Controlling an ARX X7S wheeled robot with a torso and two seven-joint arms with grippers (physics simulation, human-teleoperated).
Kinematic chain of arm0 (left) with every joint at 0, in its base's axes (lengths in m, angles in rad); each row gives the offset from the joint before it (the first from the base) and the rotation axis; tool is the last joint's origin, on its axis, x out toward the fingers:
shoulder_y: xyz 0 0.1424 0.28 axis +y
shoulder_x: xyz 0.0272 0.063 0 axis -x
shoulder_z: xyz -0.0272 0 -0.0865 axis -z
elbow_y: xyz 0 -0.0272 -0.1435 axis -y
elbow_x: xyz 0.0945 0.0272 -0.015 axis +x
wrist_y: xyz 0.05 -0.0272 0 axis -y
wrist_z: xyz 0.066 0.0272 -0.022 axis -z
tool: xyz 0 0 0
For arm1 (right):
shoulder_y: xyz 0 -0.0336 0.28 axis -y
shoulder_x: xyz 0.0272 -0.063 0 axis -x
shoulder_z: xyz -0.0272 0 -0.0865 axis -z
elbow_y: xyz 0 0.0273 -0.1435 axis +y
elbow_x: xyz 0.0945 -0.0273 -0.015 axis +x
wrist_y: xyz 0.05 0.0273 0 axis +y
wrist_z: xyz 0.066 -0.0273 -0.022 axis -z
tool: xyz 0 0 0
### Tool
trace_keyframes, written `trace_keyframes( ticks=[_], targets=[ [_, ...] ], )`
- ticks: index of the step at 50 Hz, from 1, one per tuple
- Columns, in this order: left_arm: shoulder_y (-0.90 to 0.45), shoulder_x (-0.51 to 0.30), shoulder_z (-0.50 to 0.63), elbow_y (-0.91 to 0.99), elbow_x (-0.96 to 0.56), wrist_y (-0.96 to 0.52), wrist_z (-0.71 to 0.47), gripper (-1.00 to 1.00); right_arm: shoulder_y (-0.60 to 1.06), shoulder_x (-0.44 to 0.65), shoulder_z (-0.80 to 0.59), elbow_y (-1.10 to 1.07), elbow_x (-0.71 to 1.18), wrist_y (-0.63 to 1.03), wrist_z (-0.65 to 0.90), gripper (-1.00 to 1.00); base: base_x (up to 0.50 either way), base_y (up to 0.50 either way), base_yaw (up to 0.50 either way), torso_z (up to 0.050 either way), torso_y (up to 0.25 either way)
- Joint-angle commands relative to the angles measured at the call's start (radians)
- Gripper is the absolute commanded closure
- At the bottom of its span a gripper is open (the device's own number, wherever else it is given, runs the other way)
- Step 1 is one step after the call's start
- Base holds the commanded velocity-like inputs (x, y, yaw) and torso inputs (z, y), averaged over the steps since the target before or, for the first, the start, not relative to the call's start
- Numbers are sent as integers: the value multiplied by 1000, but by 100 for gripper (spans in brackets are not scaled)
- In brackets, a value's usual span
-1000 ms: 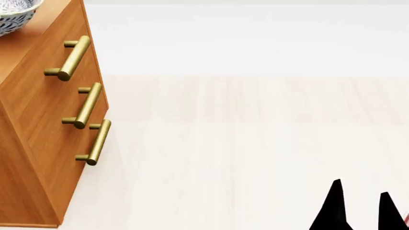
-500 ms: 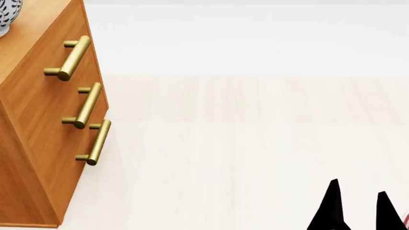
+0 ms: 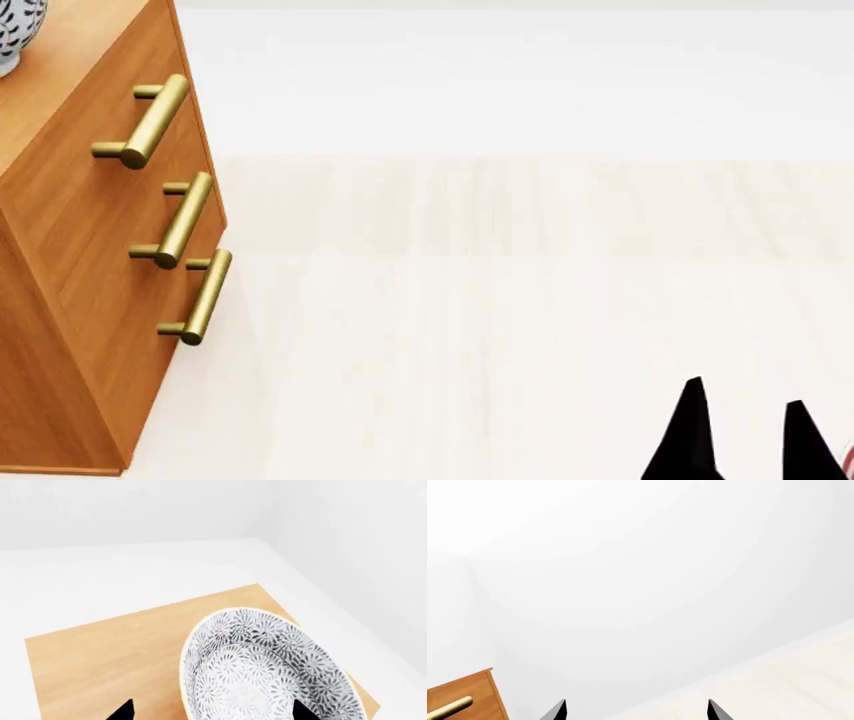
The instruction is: Put the bowl on top of the cabinet.
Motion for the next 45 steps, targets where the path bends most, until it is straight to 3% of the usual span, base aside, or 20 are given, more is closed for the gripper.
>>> trace_keyframes(
  ticks=[1,29,37,45],
  targets=[
    [-27,23,50,1,60,-11,-5,-100,-8,1,-6,-15,-10,-1,-2,-100,0,0,0,0,0],
    [-79,129,197,44,215,15,12,-100,11,-8,-17,1,-23,13,-3,-100,0,0,0,0,0],
    [-206,131,201,357,310,206,-42,-100,4,-6,-15,-6,-27,10,0,-100,0,0,0,0,0],
    [-254,147,171,478,418,268,-87,-100,-1,-5,-11,-12,-25,7,0,-100,0,0,0,0,0]
  ],
)
